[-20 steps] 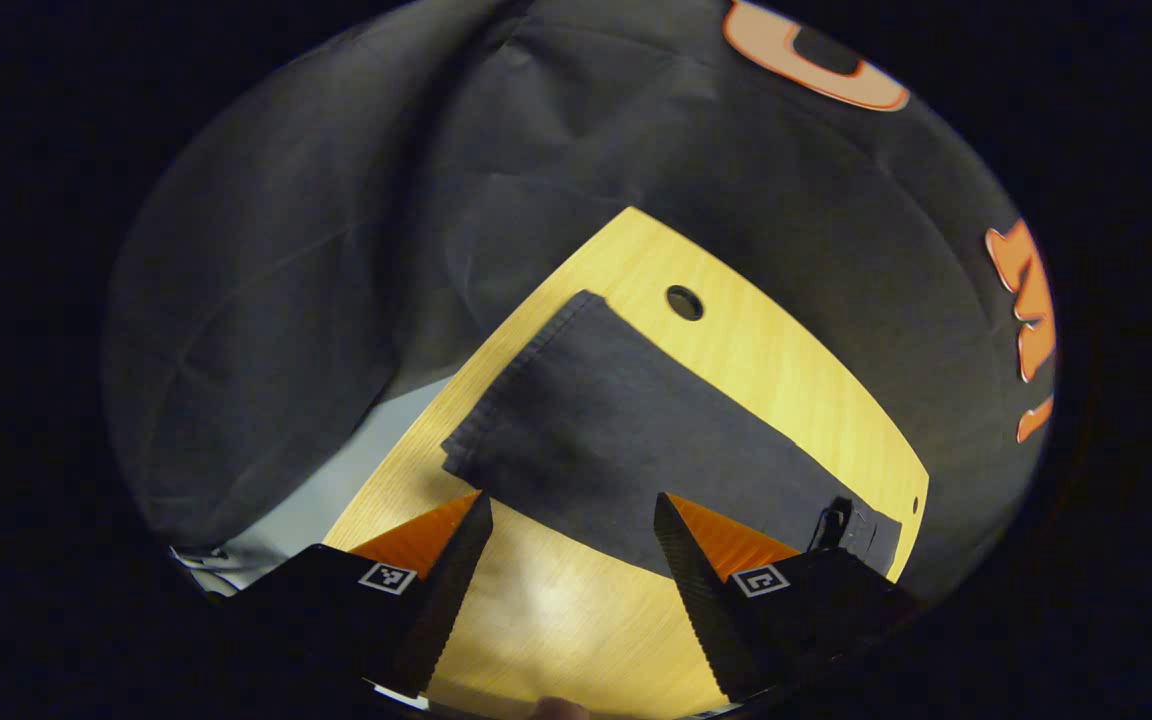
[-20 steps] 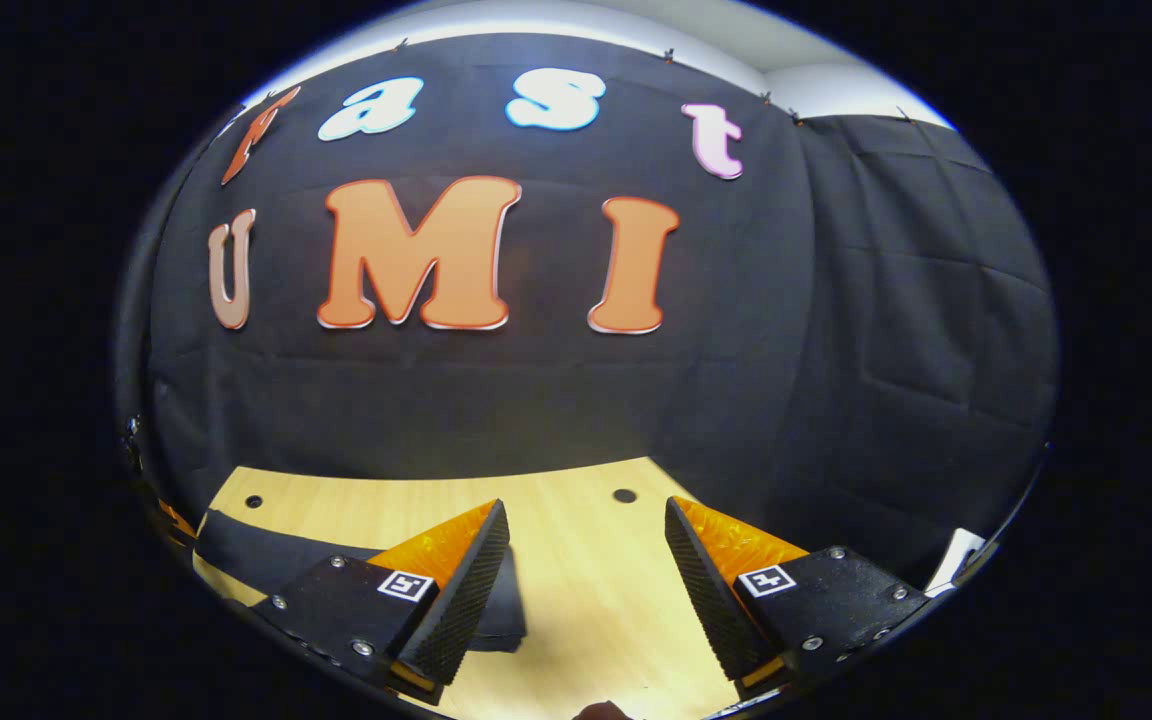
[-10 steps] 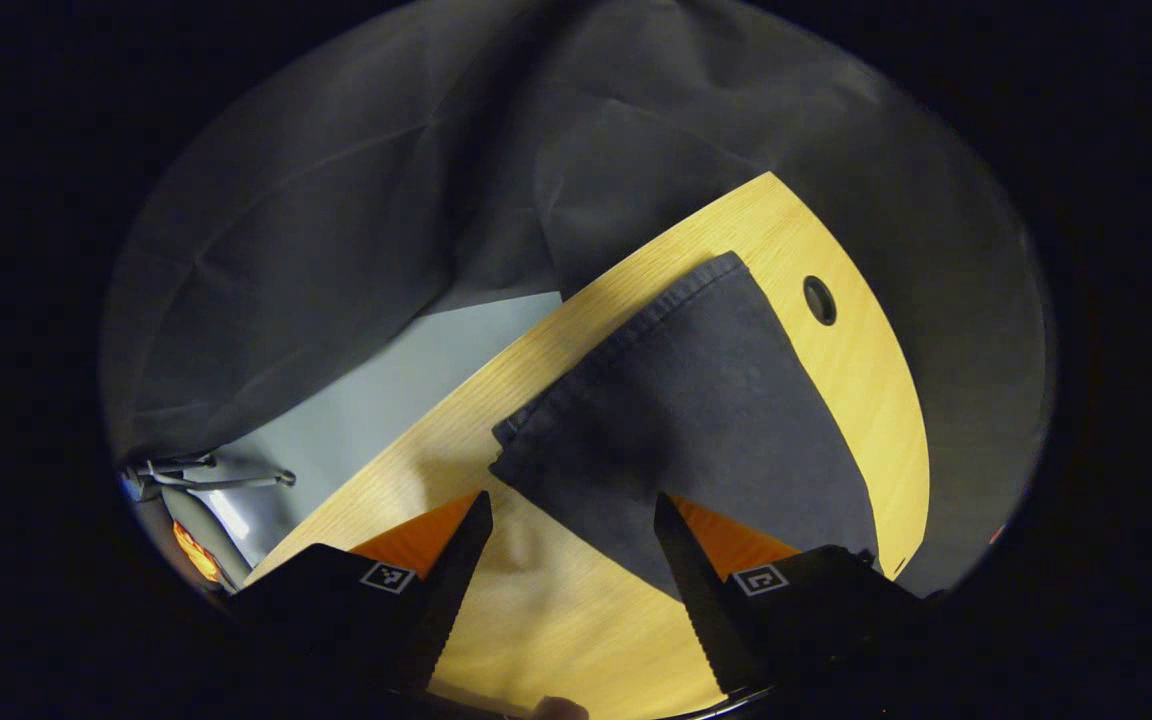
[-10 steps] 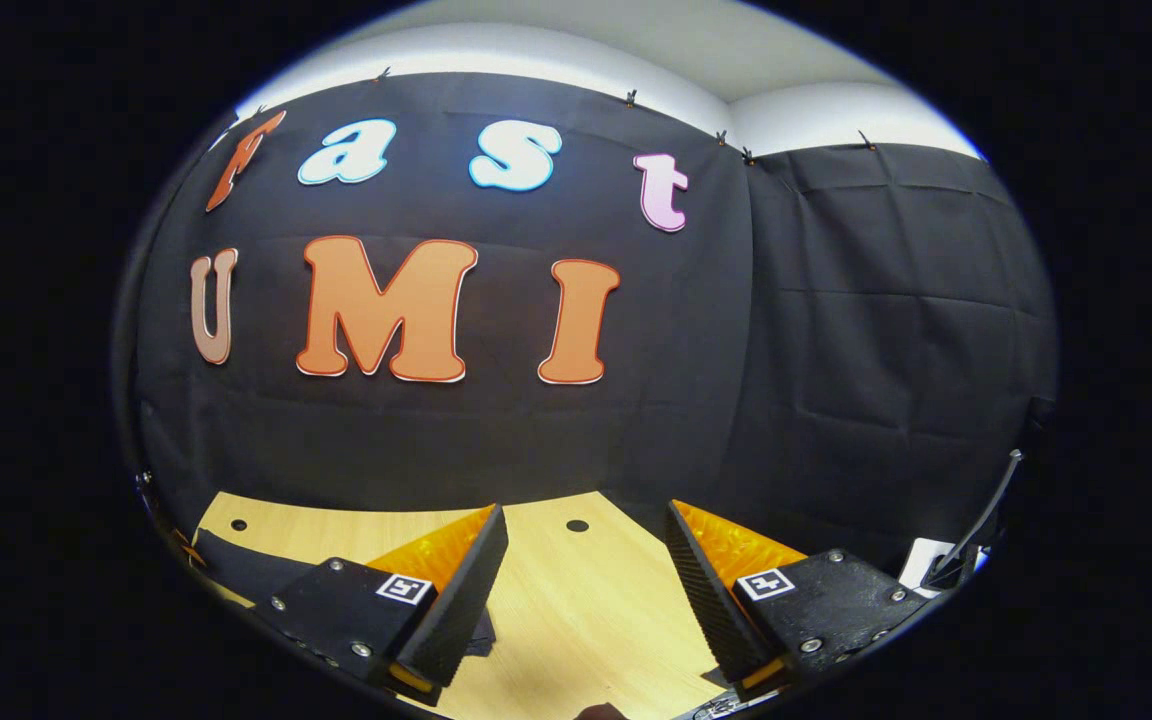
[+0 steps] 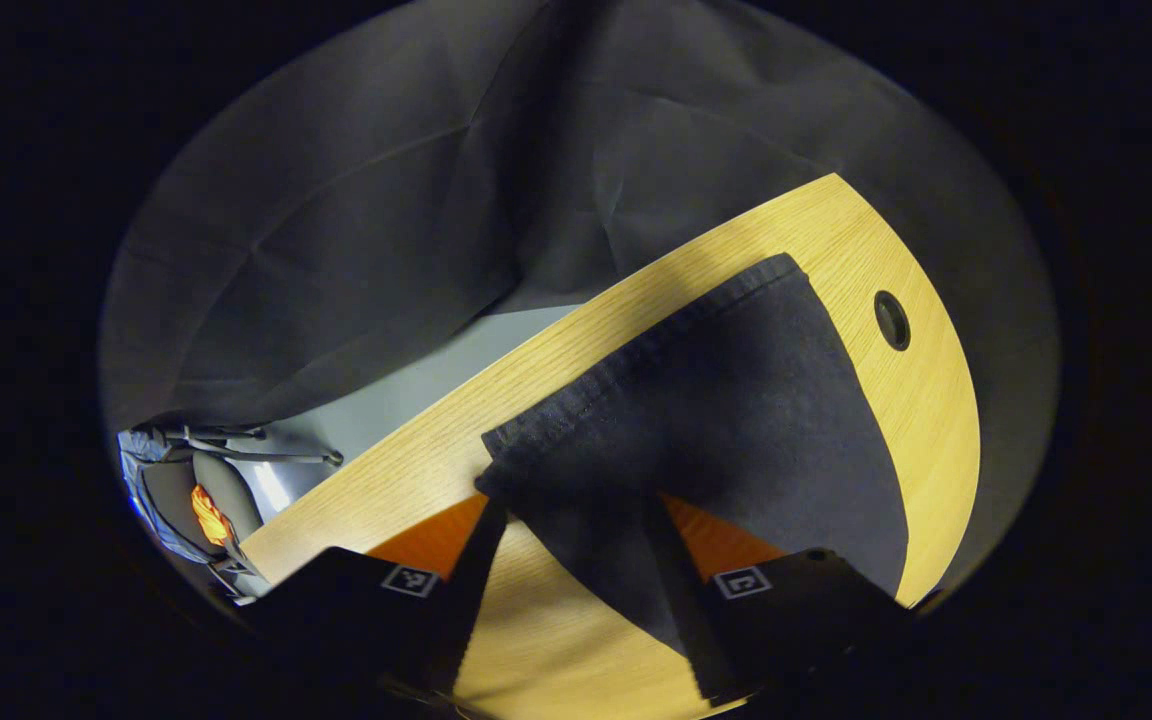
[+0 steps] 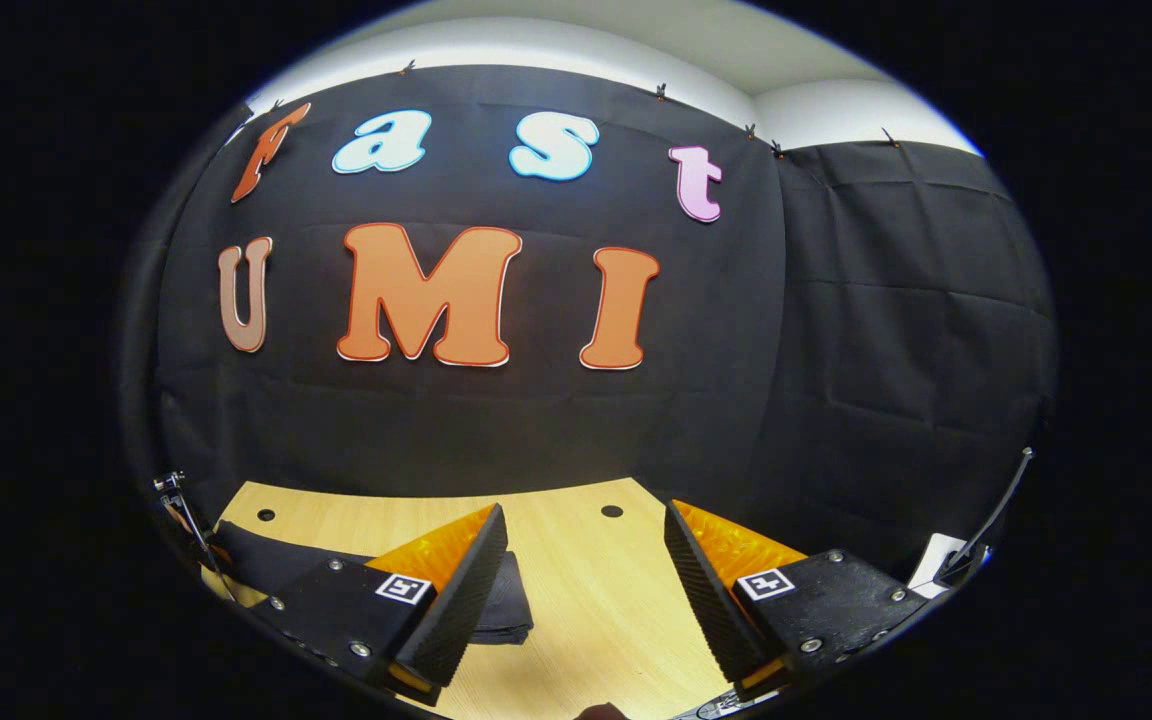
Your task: Grasp the waist and the cuffs of the jeans and fold them to make the two legs overlap; first hold the waist and fold one-third of the jeans toward the cuffs, then hold the cuffs and fold the remaining one-third in the same direction to finish folding.
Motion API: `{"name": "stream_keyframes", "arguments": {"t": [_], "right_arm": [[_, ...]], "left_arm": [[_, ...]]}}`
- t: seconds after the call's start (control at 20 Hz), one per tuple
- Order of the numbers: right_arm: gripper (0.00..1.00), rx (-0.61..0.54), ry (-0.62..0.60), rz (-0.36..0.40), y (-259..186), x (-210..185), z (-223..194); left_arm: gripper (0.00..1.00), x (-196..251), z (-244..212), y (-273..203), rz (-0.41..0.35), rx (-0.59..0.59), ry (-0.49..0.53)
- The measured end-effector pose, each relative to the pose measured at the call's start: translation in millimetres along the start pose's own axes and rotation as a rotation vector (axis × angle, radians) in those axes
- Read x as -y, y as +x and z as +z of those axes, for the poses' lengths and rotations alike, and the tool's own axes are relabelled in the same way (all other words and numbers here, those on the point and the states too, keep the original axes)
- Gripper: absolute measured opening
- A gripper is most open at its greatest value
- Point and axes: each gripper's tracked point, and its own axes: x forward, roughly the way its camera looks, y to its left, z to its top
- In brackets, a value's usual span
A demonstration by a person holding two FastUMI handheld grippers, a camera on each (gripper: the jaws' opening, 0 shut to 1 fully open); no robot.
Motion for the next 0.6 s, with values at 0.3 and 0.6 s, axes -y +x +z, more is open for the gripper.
{"name": "stream_keyframes", "arguments": {"t": [0.3, 0.6], "right_arm": [[0.95, 0.010, -0.011, 0.069, 16.6, -5.8, 8.7], [0.95, -0.007, 0.007, 0.157, 45.4, -10.4, -0.2]], "left_arm": [[0.11, 6.6, 1.4, -3.9, -0.186, 0.082, -0.085], [0.10, 9.5, 4.6, -66.2, -0.347, 0.242, -0.022]]}}
